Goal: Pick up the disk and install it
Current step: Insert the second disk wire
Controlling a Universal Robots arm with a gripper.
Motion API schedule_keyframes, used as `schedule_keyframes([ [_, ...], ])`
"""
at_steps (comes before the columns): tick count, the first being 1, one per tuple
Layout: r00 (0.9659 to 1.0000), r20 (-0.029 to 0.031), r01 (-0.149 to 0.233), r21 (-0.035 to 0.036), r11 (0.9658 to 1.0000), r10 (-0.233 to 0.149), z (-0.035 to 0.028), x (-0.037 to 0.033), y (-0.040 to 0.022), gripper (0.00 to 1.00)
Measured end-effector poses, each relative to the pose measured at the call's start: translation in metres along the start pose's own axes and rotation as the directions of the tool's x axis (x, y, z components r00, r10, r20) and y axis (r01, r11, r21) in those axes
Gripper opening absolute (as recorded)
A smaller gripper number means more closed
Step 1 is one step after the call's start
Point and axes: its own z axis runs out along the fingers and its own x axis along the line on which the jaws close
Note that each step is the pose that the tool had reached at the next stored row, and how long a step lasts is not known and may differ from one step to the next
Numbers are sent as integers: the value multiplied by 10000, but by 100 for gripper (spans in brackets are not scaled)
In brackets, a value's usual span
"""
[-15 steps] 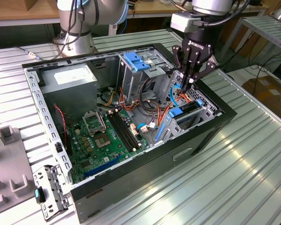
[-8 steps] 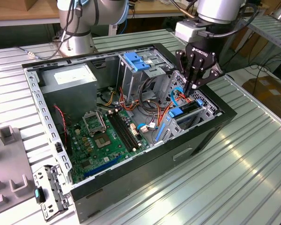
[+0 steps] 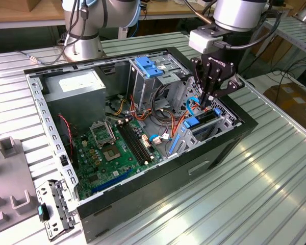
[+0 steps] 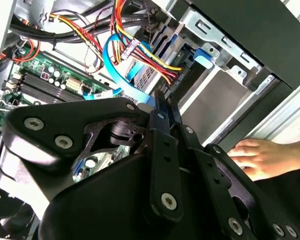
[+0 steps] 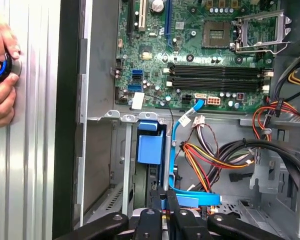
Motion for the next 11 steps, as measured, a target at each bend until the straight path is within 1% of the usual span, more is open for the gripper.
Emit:
schedule_keyframes([
  [1,10000,4,-11,22,10000,11,1,0,0,16],
  [3,10000,30,-45,52,10000,45,6,-1,0,16],
  [4,10000,62,-72,64,10000,72,7,-1,0,16],
  [9,9998,96,-193,68,9998,193,15,1,1,16],
  [11,9997,104,-214,78,9997,213,20,18,2,16],
])
